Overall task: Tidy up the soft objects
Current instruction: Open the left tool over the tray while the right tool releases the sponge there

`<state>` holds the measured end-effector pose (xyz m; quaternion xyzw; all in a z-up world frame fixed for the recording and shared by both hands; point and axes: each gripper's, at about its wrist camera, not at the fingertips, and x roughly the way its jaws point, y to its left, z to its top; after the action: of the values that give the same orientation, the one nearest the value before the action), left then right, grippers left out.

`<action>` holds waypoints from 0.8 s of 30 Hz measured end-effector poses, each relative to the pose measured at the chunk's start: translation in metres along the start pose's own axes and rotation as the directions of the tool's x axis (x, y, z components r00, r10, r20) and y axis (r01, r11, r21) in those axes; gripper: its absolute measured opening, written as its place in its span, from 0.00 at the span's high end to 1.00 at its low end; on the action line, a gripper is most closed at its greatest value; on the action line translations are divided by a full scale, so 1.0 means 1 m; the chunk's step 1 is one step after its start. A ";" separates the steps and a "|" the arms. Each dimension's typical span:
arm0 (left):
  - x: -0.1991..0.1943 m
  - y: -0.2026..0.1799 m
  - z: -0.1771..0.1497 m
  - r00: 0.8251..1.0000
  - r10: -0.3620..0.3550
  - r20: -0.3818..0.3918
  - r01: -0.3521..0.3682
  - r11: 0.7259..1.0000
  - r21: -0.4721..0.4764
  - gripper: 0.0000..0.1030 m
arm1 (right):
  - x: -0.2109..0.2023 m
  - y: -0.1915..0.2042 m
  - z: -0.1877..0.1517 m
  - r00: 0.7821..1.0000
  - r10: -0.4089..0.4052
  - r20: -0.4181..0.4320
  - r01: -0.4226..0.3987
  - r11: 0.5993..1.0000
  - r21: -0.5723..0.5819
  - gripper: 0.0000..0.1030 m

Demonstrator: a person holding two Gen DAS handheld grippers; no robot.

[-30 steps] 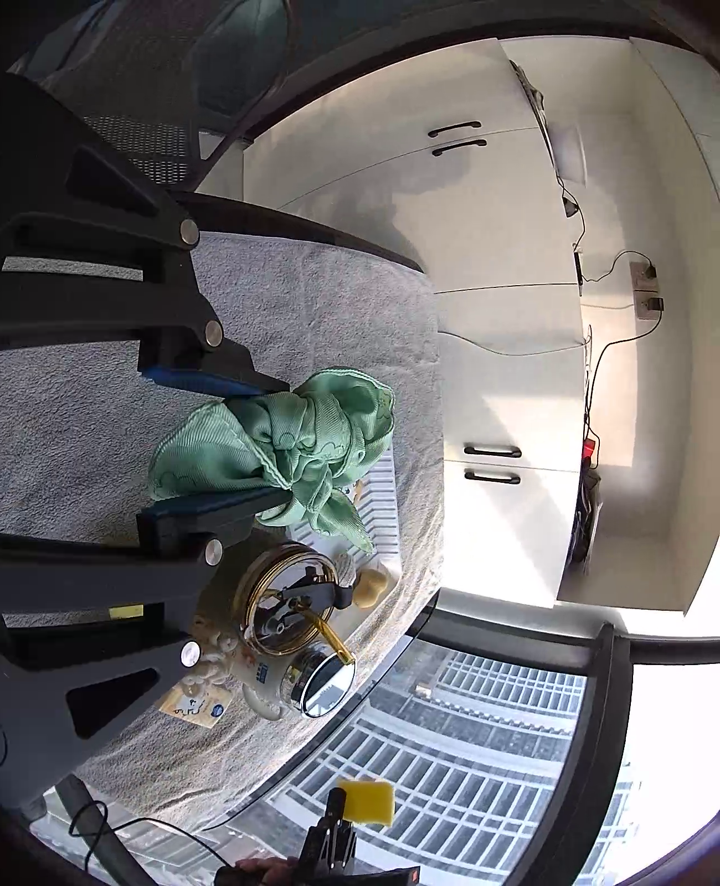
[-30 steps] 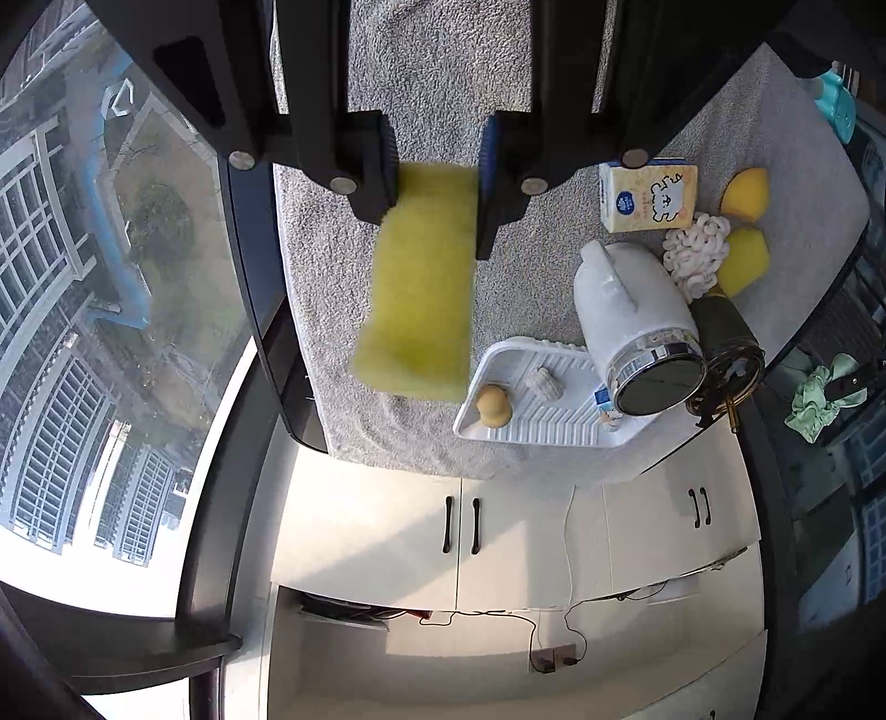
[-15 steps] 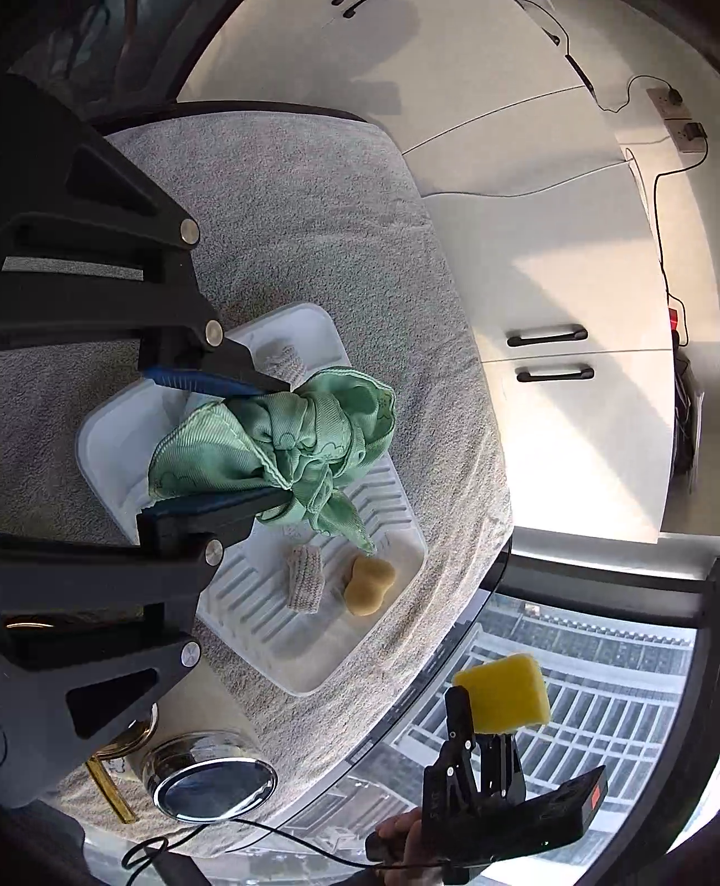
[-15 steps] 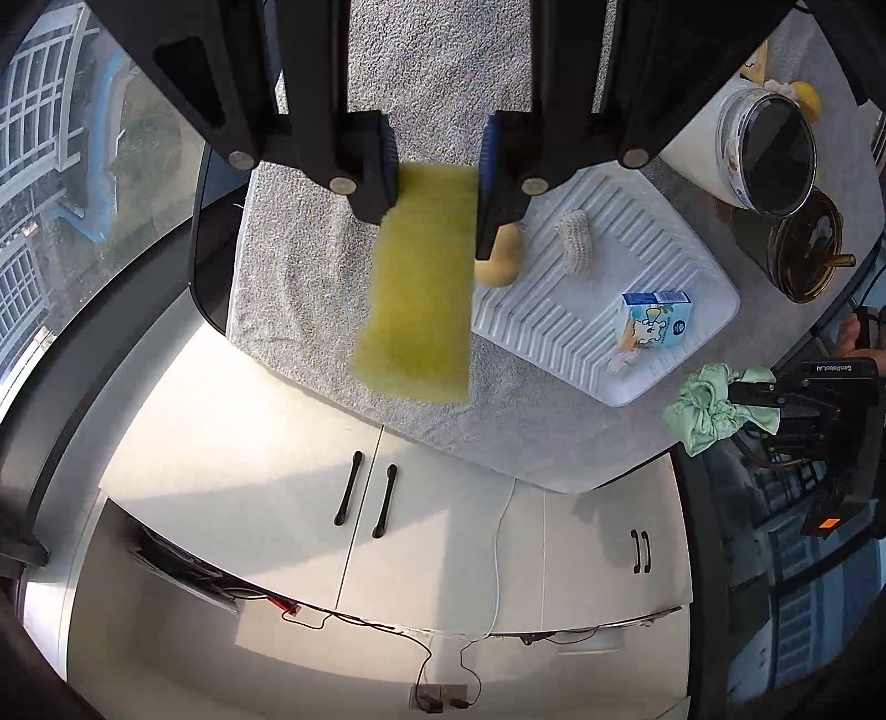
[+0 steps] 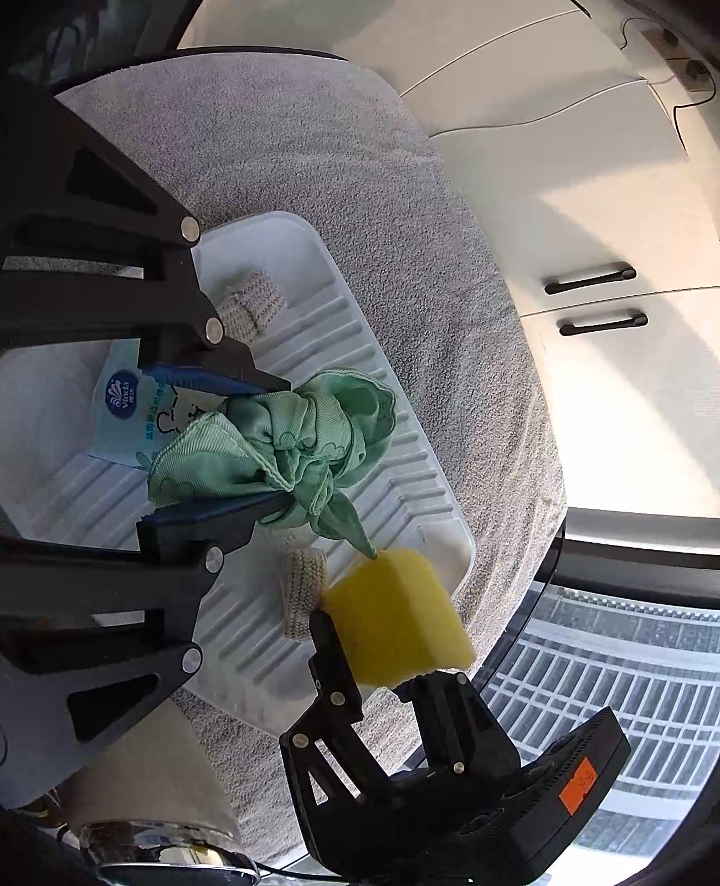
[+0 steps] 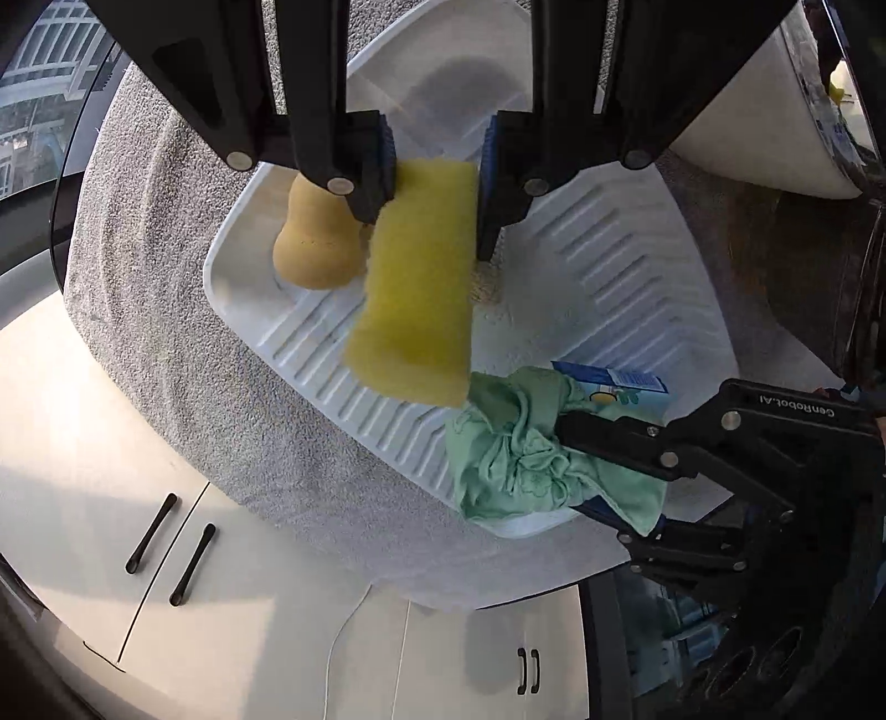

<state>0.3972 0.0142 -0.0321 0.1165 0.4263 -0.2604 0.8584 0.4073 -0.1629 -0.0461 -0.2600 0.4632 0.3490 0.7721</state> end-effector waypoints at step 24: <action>-0.034 0.012 -0.006 0.996 -0.012 0.086 0.020 0.996 -0.089 0.32 | -0.030 -0.007 -0.034 0.998 -0.057 0.011 0.057 0.997 0.060 0.39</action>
<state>0.3829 0.0380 -0.0092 0.0630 0.4014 -0.2526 0.8781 0.3849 -0.2007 -0.0329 -0.2479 0.4609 0.3146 0.7919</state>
